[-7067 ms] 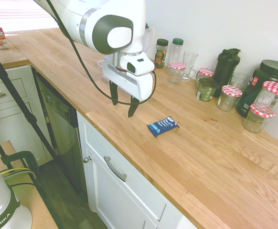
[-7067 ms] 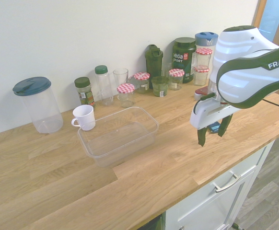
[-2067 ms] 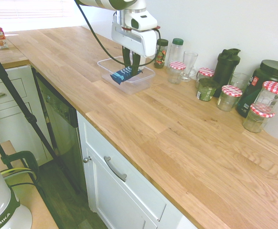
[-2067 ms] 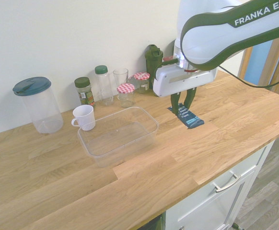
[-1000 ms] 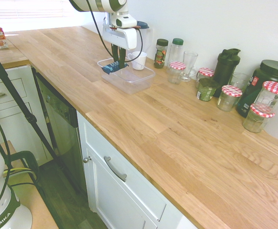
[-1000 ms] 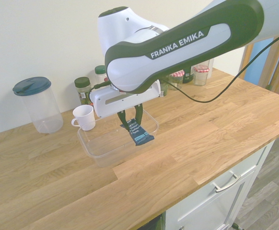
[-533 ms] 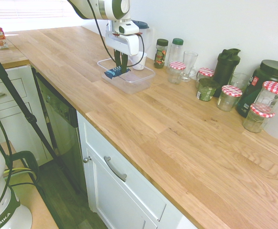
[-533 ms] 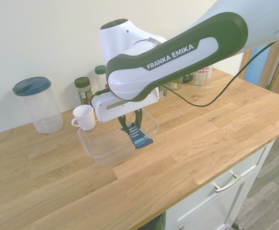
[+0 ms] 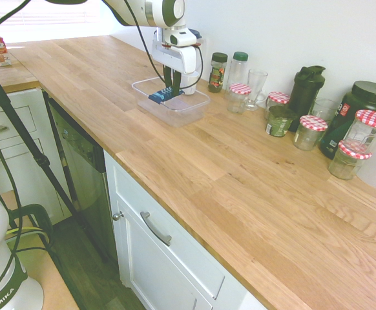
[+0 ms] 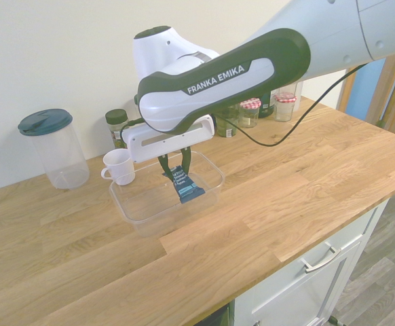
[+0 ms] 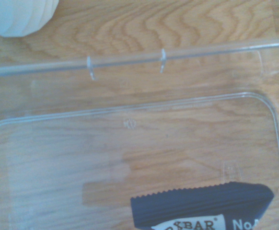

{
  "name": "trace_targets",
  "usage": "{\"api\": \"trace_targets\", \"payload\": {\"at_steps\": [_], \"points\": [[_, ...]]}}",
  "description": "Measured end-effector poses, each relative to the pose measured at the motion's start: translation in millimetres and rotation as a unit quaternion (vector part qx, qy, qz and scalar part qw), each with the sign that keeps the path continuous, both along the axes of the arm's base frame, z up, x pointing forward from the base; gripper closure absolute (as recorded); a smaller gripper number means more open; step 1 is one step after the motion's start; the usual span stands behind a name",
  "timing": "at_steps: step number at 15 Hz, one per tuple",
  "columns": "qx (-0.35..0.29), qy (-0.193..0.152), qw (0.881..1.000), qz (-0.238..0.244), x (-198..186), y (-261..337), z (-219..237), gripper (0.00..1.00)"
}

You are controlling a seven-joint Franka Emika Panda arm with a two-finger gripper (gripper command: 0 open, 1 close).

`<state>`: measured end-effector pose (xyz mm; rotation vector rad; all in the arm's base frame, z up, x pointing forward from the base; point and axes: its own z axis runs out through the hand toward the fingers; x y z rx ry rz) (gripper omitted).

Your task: Put the protein bar into the container

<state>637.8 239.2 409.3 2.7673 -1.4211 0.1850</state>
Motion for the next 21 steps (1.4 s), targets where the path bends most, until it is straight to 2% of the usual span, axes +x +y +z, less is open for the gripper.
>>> {"api": "trace_targets", "payload": {"at_steps": [8, 9, 21], "points": [[-0.006, 0.017, 1.000, -0.008, 19, -2, -31, 1.00], [-0.005, 0.018, 1.000, -0.010, 20, -4, -34, 0.00], [0.004, 0.013, 1.000, -0.010, 22, -3, -30, 0.00]]}}
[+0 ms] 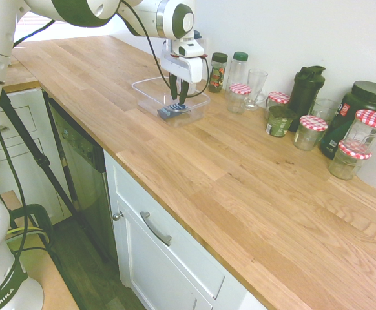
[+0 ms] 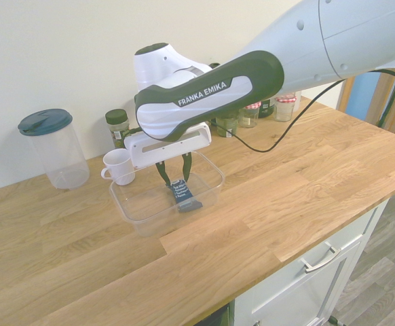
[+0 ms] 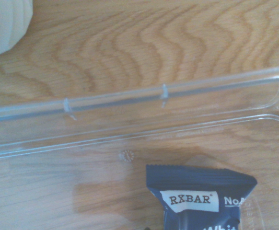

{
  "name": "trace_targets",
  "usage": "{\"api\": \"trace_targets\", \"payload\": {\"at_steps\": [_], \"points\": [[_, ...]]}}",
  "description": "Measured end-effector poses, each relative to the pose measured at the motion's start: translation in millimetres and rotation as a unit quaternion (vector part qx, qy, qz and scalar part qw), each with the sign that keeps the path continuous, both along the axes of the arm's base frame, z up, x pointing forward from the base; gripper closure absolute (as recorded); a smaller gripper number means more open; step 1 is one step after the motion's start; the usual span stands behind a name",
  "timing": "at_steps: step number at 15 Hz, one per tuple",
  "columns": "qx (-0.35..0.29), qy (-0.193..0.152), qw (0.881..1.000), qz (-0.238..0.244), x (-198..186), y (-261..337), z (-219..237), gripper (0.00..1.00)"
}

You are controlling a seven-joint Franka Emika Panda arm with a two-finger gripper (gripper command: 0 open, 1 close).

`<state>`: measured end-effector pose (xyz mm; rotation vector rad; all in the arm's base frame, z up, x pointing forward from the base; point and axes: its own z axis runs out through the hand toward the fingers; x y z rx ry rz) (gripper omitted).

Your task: Put the protein bar into the container

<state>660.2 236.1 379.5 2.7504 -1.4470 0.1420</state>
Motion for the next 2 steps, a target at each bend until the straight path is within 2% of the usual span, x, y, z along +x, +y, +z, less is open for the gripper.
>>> {"api": "trace_targets", "payload": {"at_steps": [2], "points": [[0.004, -0.008, 1.000, 0.002, -3, 4, 15, 0.00]]}}
